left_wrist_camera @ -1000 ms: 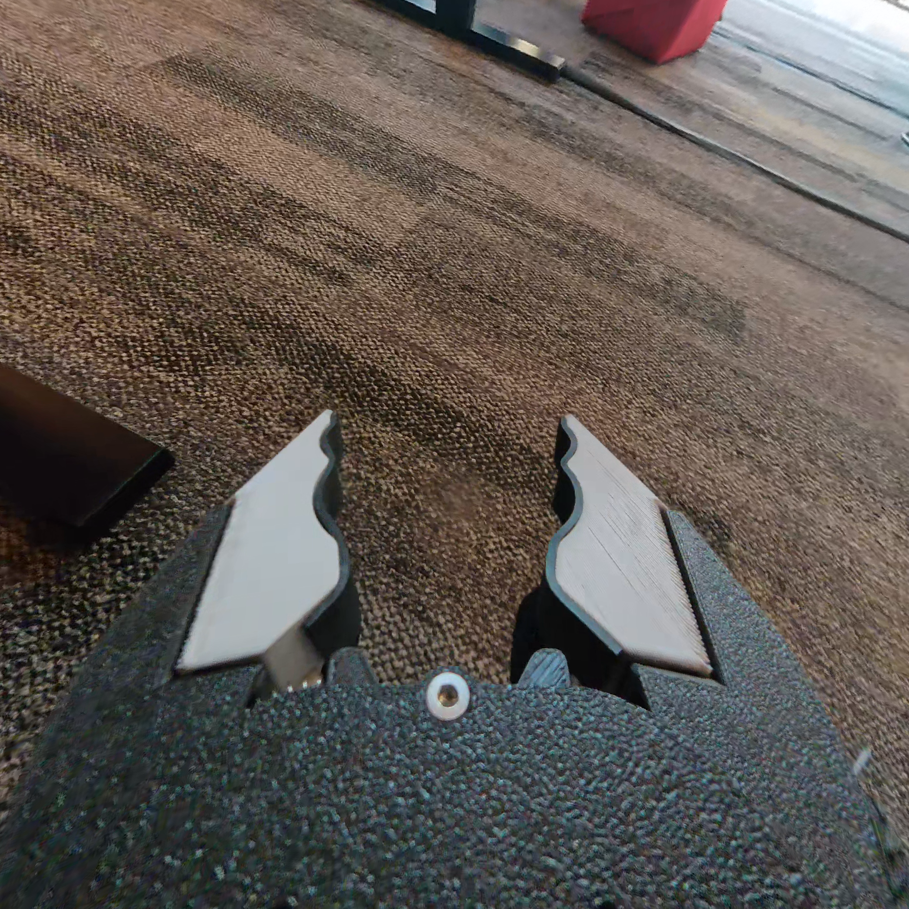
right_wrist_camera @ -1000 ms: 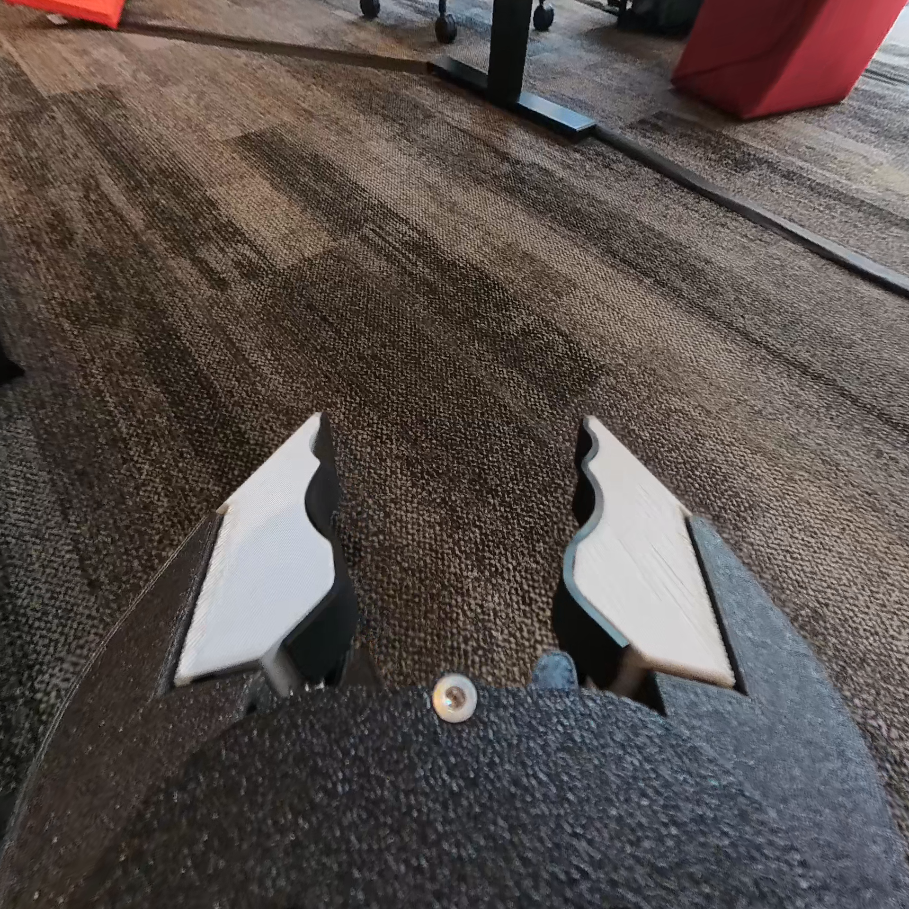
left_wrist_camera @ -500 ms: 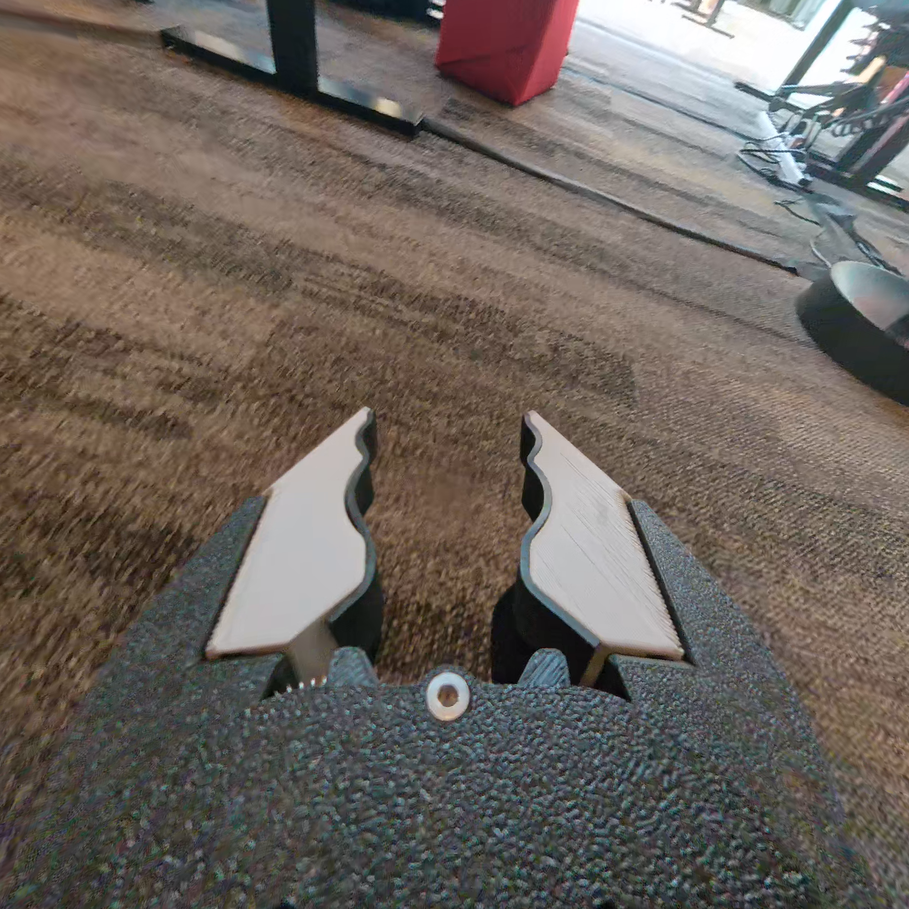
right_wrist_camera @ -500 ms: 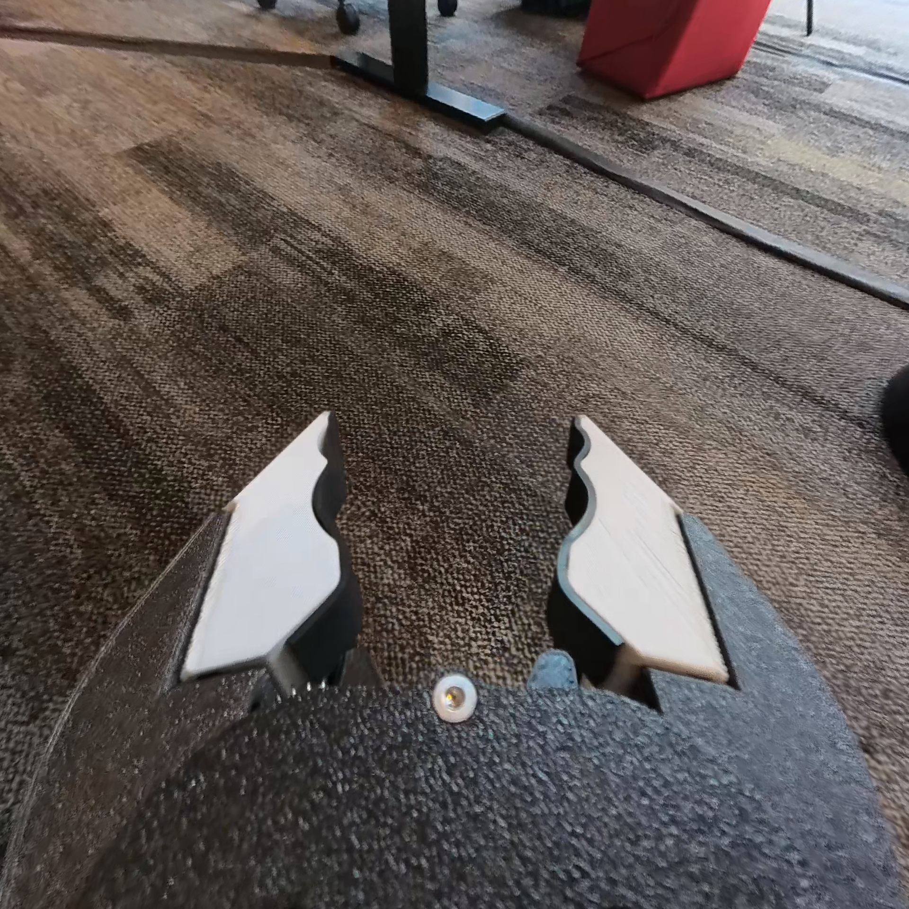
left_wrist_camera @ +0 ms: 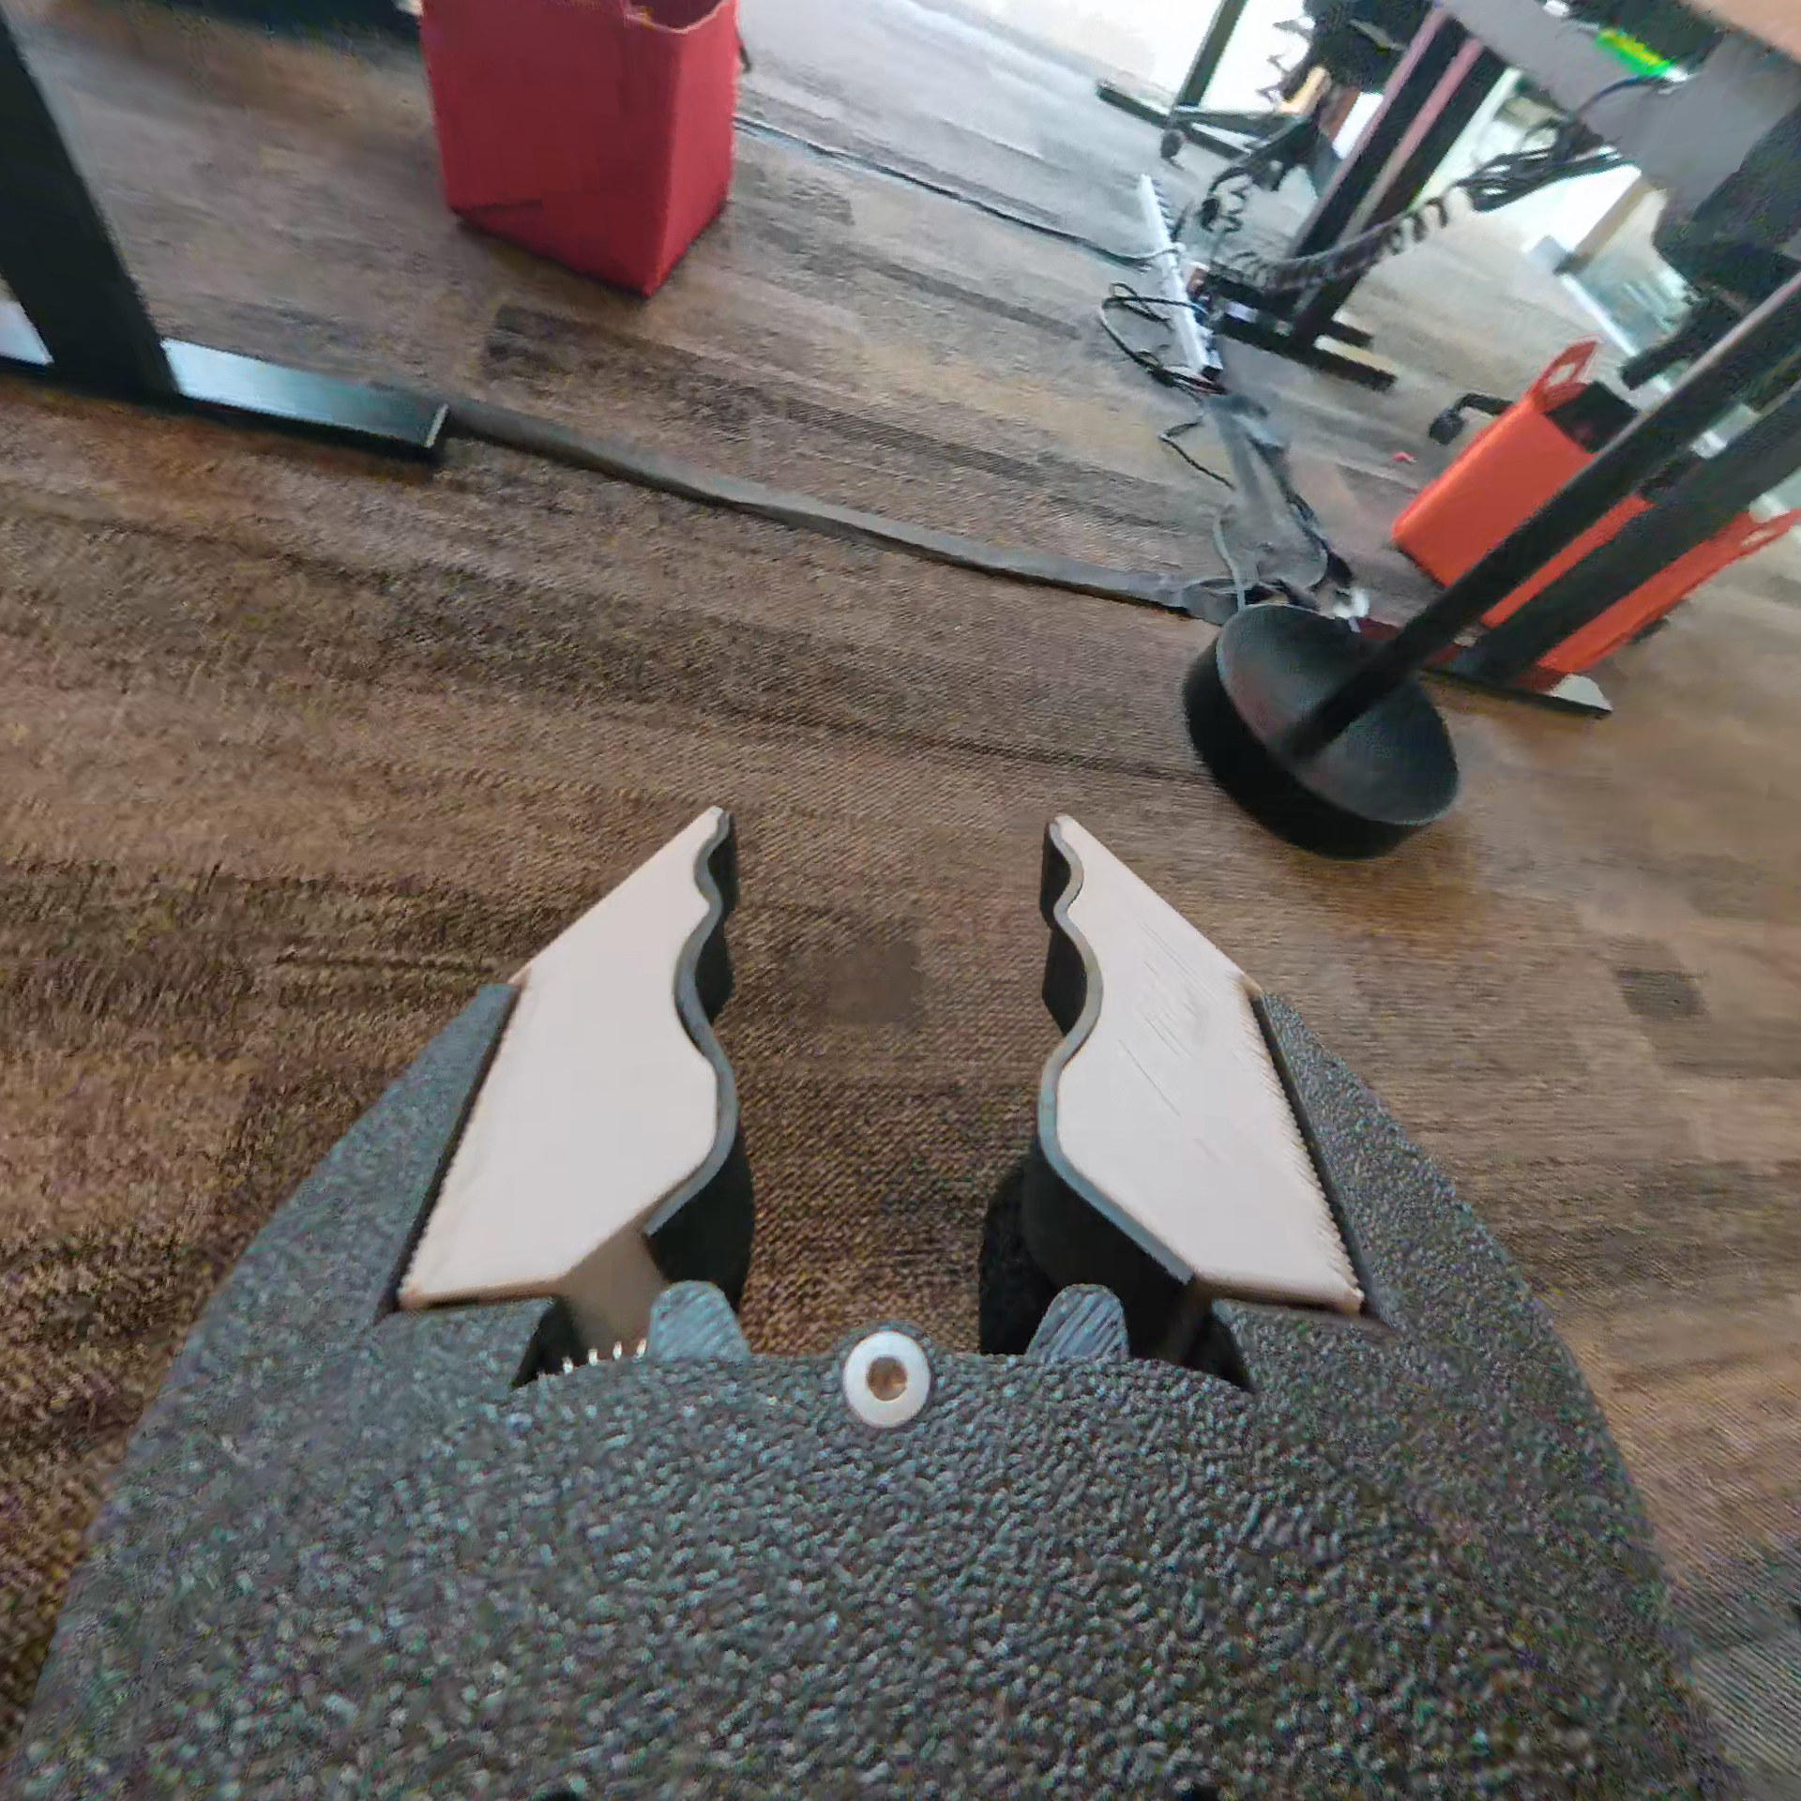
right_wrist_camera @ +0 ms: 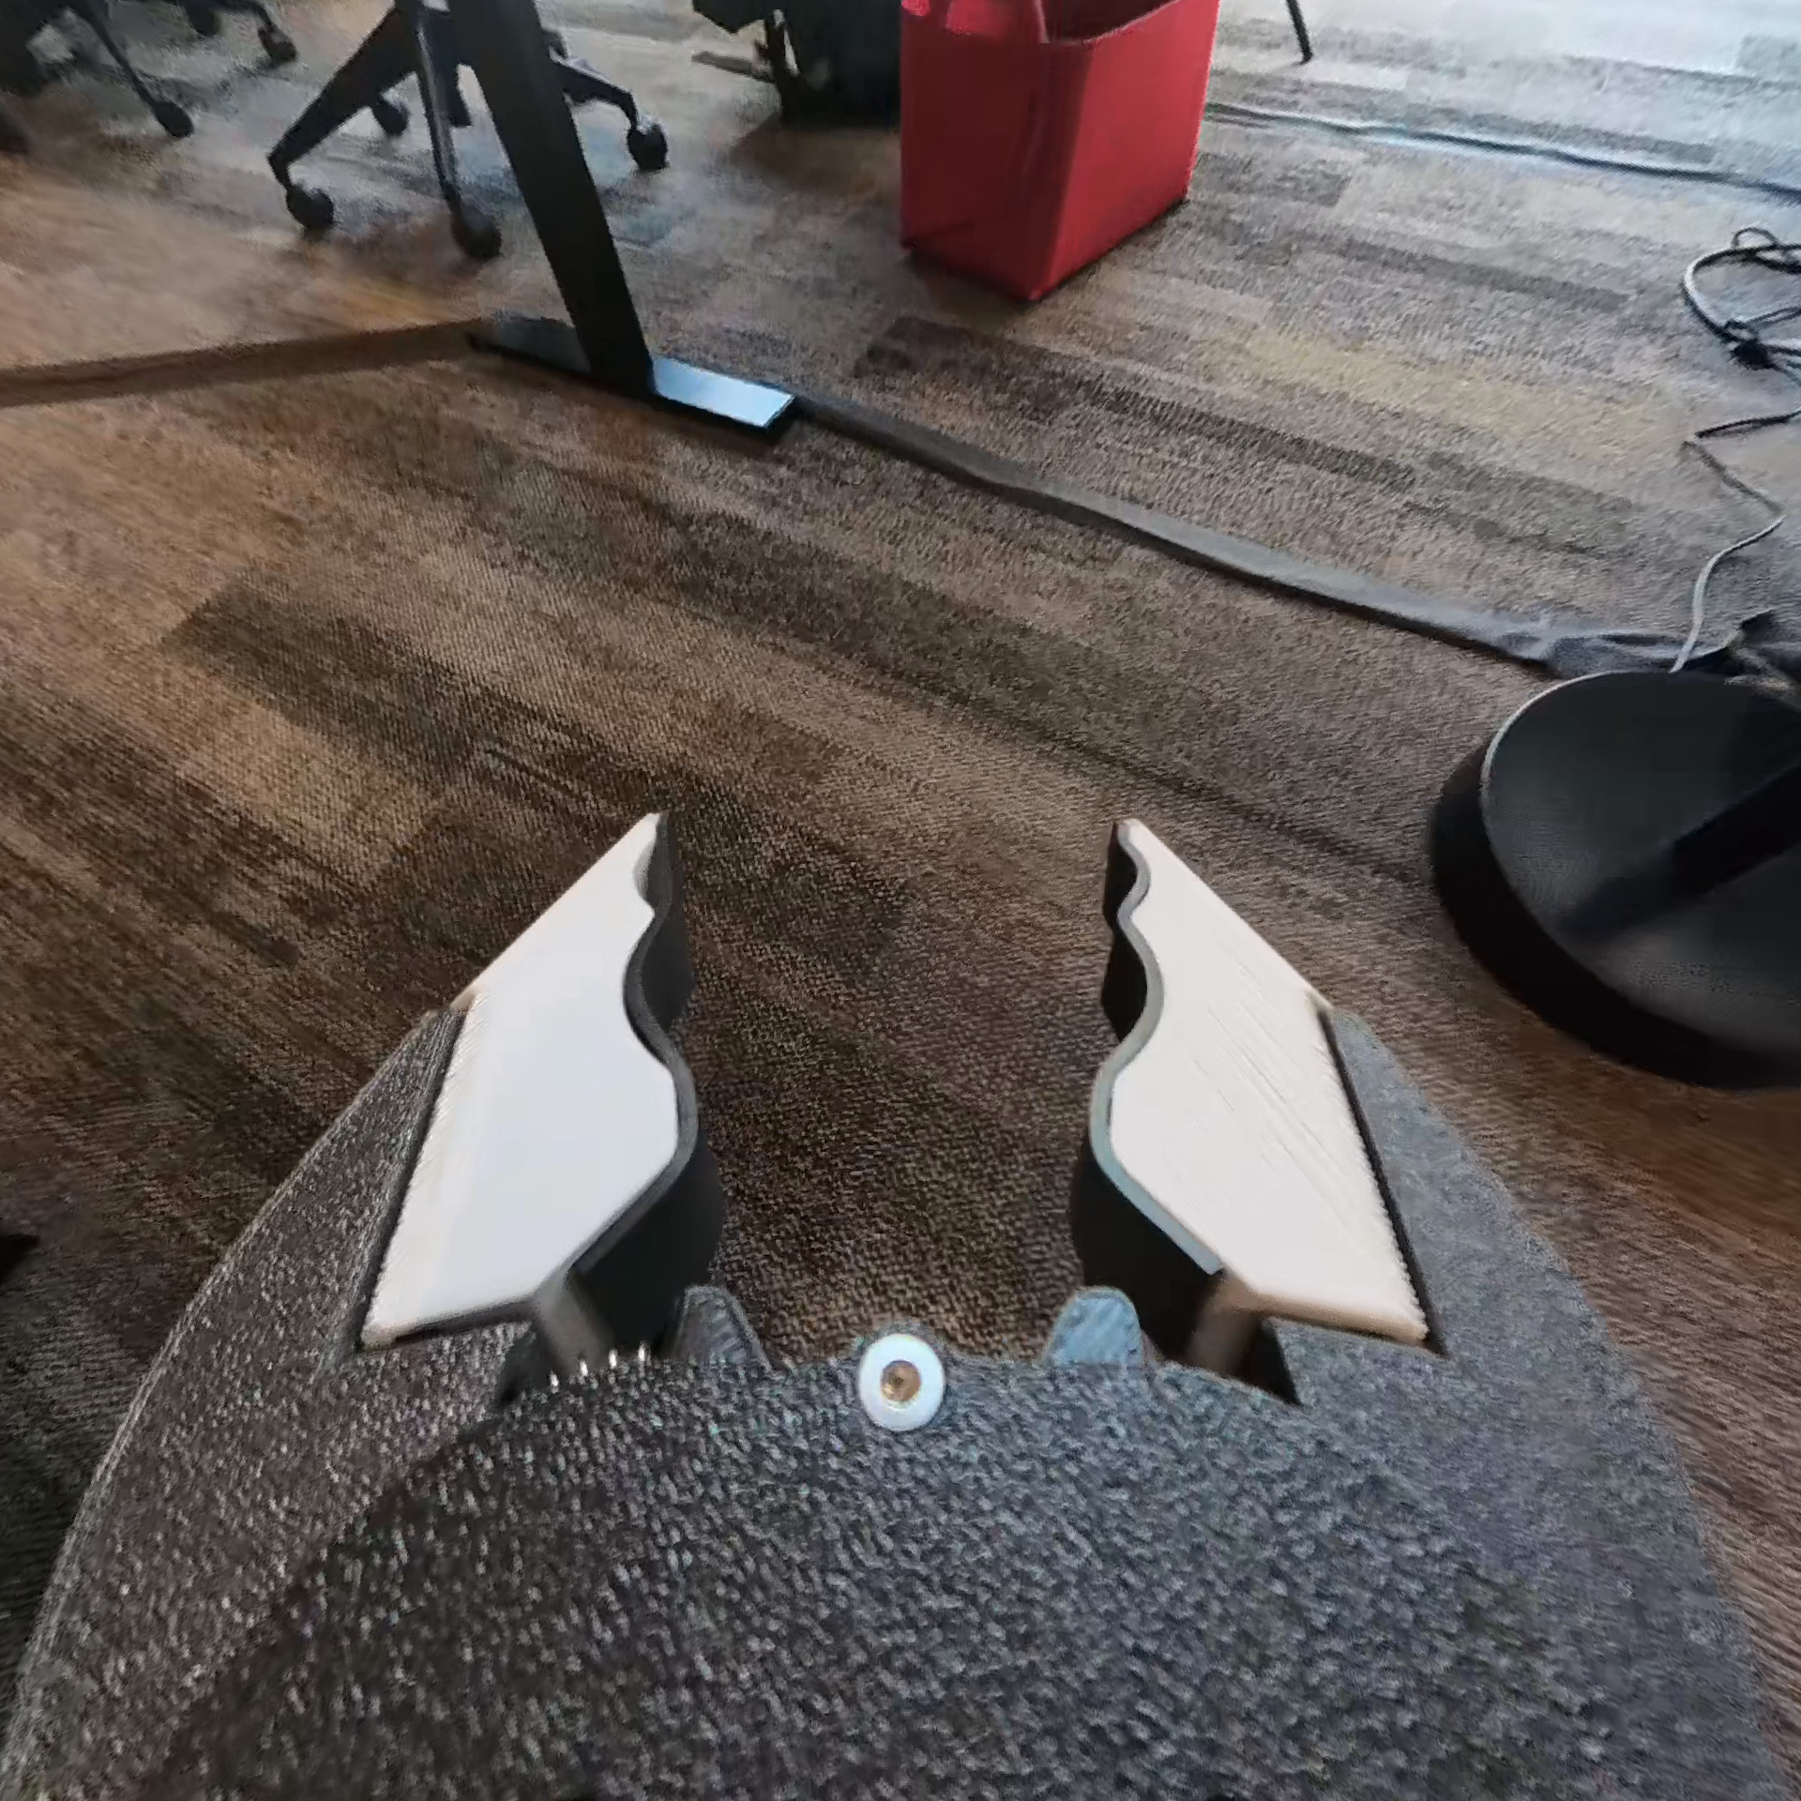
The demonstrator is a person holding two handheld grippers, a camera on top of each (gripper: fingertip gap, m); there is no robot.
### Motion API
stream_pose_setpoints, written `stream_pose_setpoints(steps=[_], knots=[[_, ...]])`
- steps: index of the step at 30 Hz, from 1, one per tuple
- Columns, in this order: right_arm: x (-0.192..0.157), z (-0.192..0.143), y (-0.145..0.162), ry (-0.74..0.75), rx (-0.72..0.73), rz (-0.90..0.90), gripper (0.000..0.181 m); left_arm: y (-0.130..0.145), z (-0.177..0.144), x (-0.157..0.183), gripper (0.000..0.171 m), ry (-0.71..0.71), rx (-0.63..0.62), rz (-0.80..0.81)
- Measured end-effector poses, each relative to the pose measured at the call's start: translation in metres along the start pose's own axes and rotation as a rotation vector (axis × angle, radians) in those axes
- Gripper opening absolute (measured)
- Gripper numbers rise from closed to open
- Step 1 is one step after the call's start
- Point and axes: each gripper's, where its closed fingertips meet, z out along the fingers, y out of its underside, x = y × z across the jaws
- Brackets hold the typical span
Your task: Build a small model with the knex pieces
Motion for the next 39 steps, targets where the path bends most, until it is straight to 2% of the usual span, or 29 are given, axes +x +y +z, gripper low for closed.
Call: stream_pose_setpoints(steps=[5, 11, 14, 18, 21, 24, 28, 31, 36, 39], knots=[[0.042, -0.046, -0.064, 0.054, -0.073, 0.018, 0.087, -0.103, 0.014, 0.059, 0.064, 0.083, -0.069, 0.006], [0.090, -0.086, -0.088, 0.119, -0.241, 0.113, 0.089, -0.224, 0.046, 0.149, 0.064, 0.149, -0.121, 0.017], [0.117, -0.078, -0.110, 0.151, -0.275, 0.207, 0.090, -0.290, 0.076, 0.176, 0.065, 0.159, -0.123, 0.068], [0.158, -0.059, -0.168, 0.197, -0.240, 0.262, 0.091, -0.365, 0.134, 0.213, 0.065, 0.239, -0.166, 0.116], [0.196, -0.048, -0.205, 0.239, -0.208, 0.289, 0.092, -0.426, 0.178, 0.245, 0.066, 0.304, -0.138, 0.199], [0.226, -0.044, -0.225, 0.288, -0.192, 0.305, 0.092, -0.479, 0.212, 0.273, 0.066, 0.353, -0.096, 0.233], [0.258, -0.054, -0.256, 0.360, -0.156, 0.340, 0.092, -0.529, 0.250, 0.296, 0.066, 0.377, -0.065, 0.276], [0.279, -0.069, -0.272, 0.422, -0.136, 0.351, 0.093, -0.557, 0.266, 0.302, 0.068, 0.394, -0.059, 0.302], [0.308, -0.095, -0.283, 0.533, -0.135, 0.376, 0.094, -0.574, 0.283, 0.301, 0.070, 0.430, -0.096, 0.365], [0.320, -0.104, -0.302, 0.603, -0.120, 0.376, 0.094, -0.579, 0.297, 0.299, 0.070, 0.460, -0.121, 0.387]])
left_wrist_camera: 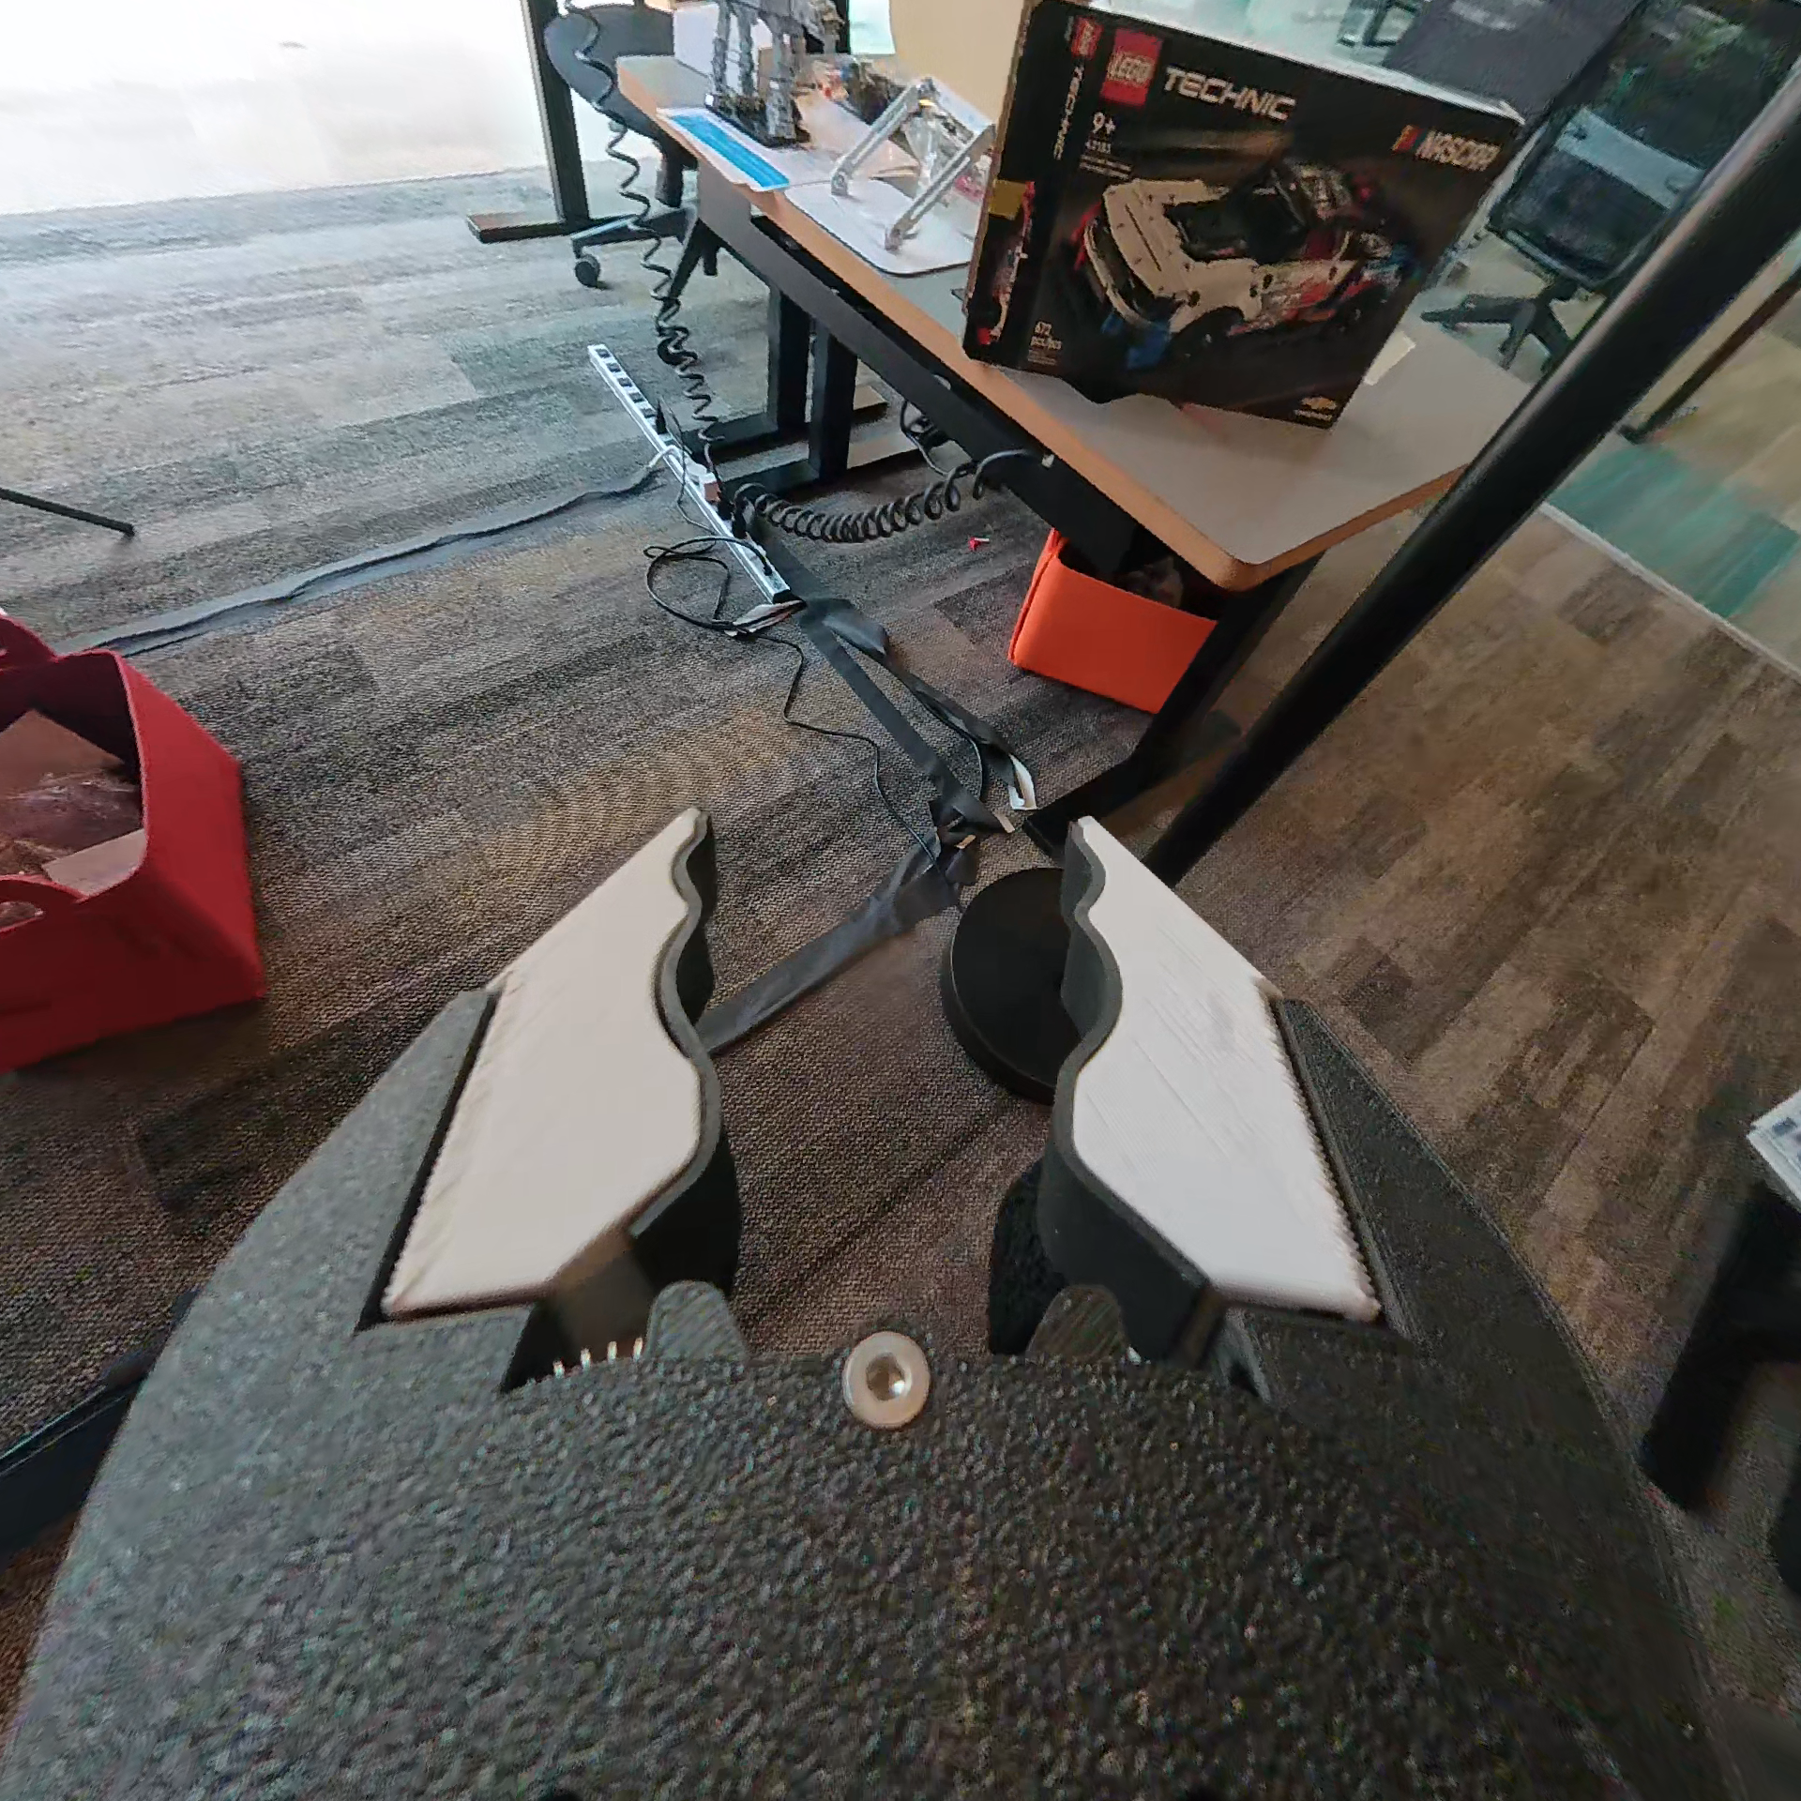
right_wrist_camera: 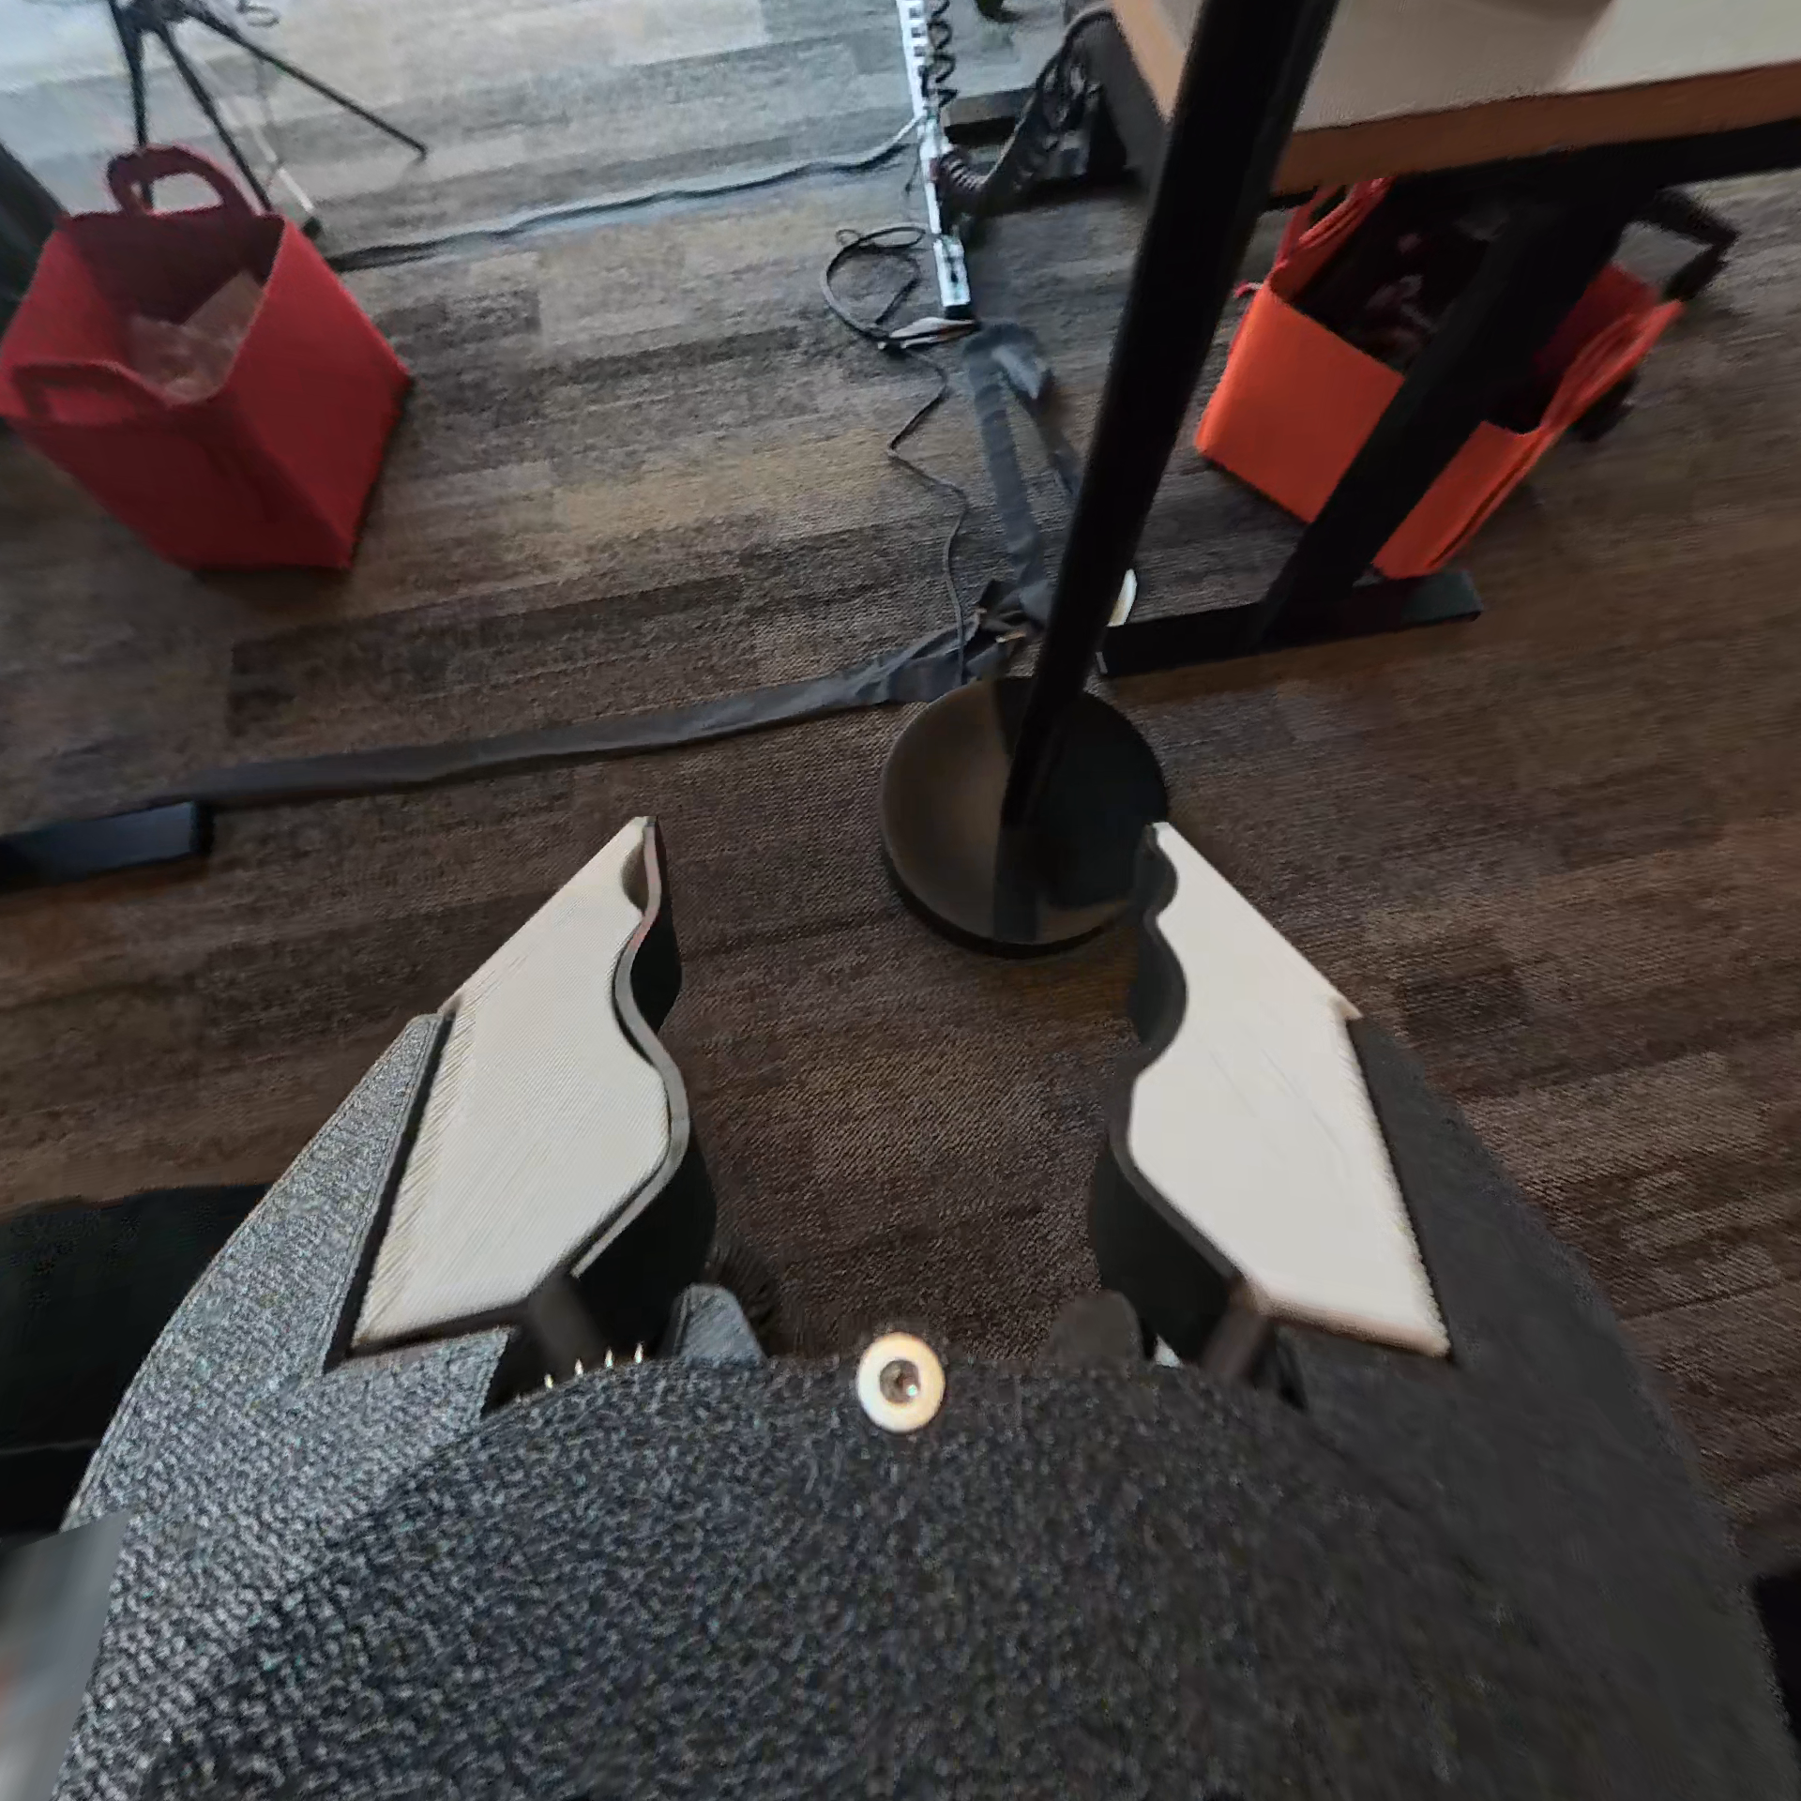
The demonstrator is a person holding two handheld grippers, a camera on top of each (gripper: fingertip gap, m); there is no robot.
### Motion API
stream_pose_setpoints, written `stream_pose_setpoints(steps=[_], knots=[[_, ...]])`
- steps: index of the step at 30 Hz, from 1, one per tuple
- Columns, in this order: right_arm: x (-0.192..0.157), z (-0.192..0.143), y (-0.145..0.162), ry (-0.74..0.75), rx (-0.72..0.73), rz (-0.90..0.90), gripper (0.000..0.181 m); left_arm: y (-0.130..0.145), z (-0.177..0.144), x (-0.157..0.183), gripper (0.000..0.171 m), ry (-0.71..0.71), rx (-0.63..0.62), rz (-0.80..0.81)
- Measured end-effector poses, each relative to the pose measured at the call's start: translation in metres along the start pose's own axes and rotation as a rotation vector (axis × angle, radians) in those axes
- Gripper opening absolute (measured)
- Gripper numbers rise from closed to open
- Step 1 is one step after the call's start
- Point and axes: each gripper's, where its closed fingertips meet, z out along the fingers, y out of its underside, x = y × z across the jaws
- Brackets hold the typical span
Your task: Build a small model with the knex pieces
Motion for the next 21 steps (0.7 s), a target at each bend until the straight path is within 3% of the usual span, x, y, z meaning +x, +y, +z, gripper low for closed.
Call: stream_pose_setpoints(steps=[7, 13, 17, 21], knots=[[-0.011, -0.003, -0.049, 0.195, 0.052, 0.067, 0.093, -0.034, 0.067, -0.030, 0.070, 0.169, -0.023, 0.044], [-0.065, -0.001, -0.079, 0.320, 0.053, 0.182, 0.093, -0.089, 0.139, -0.058, 0.069, 0.355, -0.014, 0.075], [-0.102, -0.003, -0.079, 0.387, 0.016, 0.232, 0.093, -0.089, 0.177, -0.075, 0.069, 0.457, -0.060, 0.043], [-0.138, 0.005, -0.079, 0.385, -0.042, 0.245, 0.093, -0.080, 0.186, -0.090, 0.070, 0.498, -0.092, 0.032]])
